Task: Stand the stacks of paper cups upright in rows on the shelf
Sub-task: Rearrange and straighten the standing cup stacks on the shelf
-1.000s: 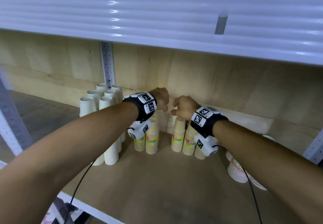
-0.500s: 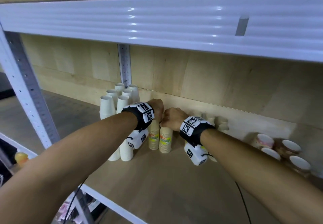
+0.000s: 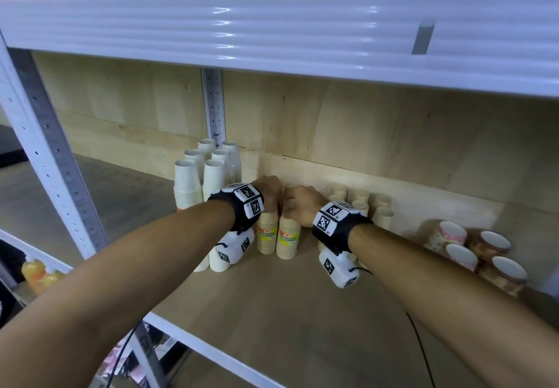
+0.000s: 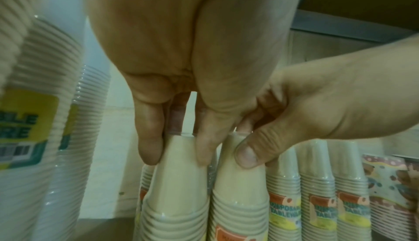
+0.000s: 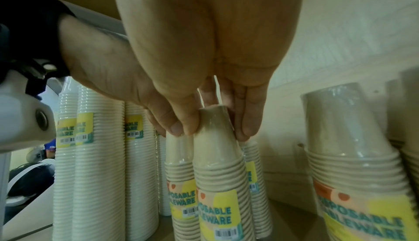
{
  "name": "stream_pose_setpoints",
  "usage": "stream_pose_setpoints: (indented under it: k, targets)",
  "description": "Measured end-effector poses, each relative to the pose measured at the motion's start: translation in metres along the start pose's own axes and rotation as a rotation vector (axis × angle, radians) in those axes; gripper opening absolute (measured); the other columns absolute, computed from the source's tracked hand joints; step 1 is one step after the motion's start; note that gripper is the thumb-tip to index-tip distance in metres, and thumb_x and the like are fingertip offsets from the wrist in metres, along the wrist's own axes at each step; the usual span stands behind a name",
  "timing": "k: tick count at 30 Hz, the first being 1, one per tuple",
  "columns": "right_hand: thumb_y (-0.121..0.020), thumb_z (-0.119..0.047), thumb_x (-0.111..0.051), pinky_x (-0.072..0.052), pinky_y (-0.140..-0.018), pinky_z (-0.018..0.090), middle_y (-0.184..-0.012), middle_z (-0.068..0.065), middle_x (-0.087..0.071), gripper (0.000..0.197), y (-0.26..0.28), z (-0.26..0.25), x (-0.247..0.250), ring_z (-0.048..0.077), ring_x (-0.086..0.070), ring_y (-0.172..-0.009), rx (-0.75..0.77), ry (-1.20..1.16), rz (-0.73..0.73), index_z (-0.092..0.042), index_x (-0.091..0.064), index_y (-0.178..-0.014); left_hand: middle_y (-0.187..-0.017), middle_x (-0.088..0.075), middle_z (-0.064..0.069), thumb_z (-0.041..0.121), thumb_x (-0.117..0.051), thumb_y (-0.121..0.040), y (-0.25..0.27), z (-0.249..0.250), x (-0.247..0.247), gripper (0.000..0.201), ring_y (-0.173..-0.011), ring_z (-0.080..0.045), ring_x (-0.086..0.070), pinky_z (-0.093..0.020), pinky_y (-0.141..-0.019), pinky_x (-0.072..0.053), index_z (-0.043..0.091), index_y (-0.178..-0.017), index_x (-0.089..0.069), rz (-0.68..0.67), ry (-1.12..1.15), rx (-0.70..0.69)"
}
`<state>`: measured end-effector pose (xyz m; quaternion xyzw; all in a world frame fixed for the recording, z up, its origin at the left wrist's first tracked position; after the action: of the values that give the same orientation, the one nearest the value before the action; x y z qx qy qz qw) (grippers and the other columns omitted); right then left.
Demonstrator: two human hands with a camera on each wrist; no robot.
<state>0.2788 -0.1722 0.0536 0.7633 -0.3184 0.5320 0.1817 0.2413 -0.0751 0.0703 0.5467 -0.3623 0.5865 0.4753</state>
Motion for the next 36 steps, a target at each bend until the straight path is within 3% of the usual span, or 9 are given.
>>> stream_pose_setpoints:
  k: [5,10,14,18,20,22,28,32,36]
  targets:
    - [-0.086,-0.021,-0.066,-0.039,-0.068,0.024,-0.083,-0.003,-0.061,0.015,0.02,0.007,0.012,0.017,-0.056,-0.081,-0.013,-0.006,0.022,-0.013,-0.069,-0.099,-0.102,-0.067,-0.014,0.004,-0.068,-0.083,0.01,0.01,0.004,0.025,-0.091,-0.024,-0.062,-0.03,-0.069,-0.047,-0.004,-0.107,-0.069,-0.026,0.088,-0.058]
    - [-0.082,-0.027,-0.067,-0.042,-0.066,0.025,-0.088,0.0,-0.064,0.015,0.038,0.021,0.022,0.019,-0.058,-0.083,-0.101,0.022,0.047,-0.018,-0.065,-0.094,-0.096,-0.051,-0.01,-0.001,-0.069,-0.081,0.02,0.031,0.01,0.018,-0.082,-0.018,-0.05,-0.019,-0.047,-0.041,0.002,-0.099,-0.067,-0.018,0.149,-0.14]
    - [-0.083,-0.024,-0.068,-0.04,-0.069,0.024,-0.085,-0.002,-0.06,0.01,0.055,0.033,0.033,0.017,-0.056,-0.084,-0.135,0.01,0.056,-0.021,-0.061,-0.089,-0.095,-0.053,-0.007,0.003,-0.071,-0.08,0.02,0.051,0.01,0.022,-0.083,-0.018,-0.051,-0.023,-0.058,-0.041,-0.003,-0.1,-0.066,-0.015,0.116,-0.191]
    - [-0.086,-0.024,-0.067,-0.035,-0.075,0.019,-0.088,-0.002,-0.058,0.017,0.073,0.048,0.042,0.016,-0.055,-0.087,-0.165,0.034,0.081,-0.01,-0.067,-0.097,-0.093,-0.047,-0.006,0.0,-0.069,-0.083,0.018,0.076,0.008,0.017,-0.082,-0.016,-0.044,-0.008,-0.037,-0.033,0.009,-0.093,-0.058,-0.033,0.11,-0.233]
    - [-0.087,-0.021,-0.066,-0.037,-0.072,0.019,-0.083,-0.001,-0.058,0.01,0.08,0.054,0.044,0.015,-0.055,-0.083,-0.176,0.047,0.063,-0.015,-0.062,-0.08,-0.095,-0.049,-0.004,0.003,-0.071,-0.084,0.017,0.086,0.005,0.016,-0.085,-0.014,-0.045,-0.013,-0.049,-0.039,0.008,-0.098,-0.064,-0.02,0.092,-0.245]
    - [-0.085,-0.021,-0.067,-0.037,-0.058,0.022,-0.079,0.0,-0.058,0.021,0.083,0.062,0.046,0.016,-0.056,-0.078,-0.199,0.042,0.05,-0.018,-0.054,-0.069,-0.096,-0.053,-0.002,0.009,-0.071,-0.084,0.017,0.092,0.002,0.026,-0.086,-0.013,-0.049,-0.022,-0.066,-0.043,0.003,-0.109,-0.069,0.004,0.058,-0.256]
    - [-0.083,-0.018,-0.066,-0.05,-0.07,0.034,-0.086,0.011,-0.068,0.015,0.086,0.076,0.047,0.02,-0.062,-0.079,-0.229,0.064,0.035,-0.012,-0.06,-0.07,-0.097,-0.053,-0.004,0.008,-0.074,-0.082,0.012,0.107,-0.004,0.02,-0.086,-0.014,-0.05,-0.01,-0.04,-0.037,0.013,-0.099,-0.065,-0.017,0.052,-0.286]
    - [-0.08,-0.017,-0.066,-0.047,-0.064,0.029,-0.079,0.005,-0.067,0.012,0.081,0.085,0.046,0.019,-0.063,-0.076,-0.233,0.064,0.037,-0.012,-0.063,-0.07,-0.097,-0.055,-0.004,0.006,-0.073,-0.082,0.01,0.109,-0.006,0.033,-0.086,-0.014,-0.051,-0.025,-0.065,-0.043,0.0,-0.114,-0.068,-0.02,0.1,-0.276]
    - [-0.082,-0.017,-0.067,-0.04,-0.06,0.024,-0.075,0.0,-0.061,0.011,0.08,0.087,0.046,0.015,-0.057,-0.073,-0.222,0.08,0.035,-0.012,-0.062,-0.073,-0.107,-0.067,-0.009,0.008,-0.074,-0.082,0.005,0.112,-0.008,0.032,-0.086,-0.014,-0.054,-0.025,-0.07,-0.044,0.002,-0.112,-0.07,-0.03,0.121,-0.282]
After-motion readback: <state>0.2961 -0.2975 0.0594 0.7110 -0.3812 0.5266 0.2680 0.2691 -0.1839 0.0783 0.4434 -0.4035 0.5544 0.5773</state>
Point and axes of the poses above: each hand's wrist, its own y-axis away from the middle knuckle, its own x-axis out of the back of the hand, z = x × y, the point moved 4 cm from there along -y, towards the middle knuckle
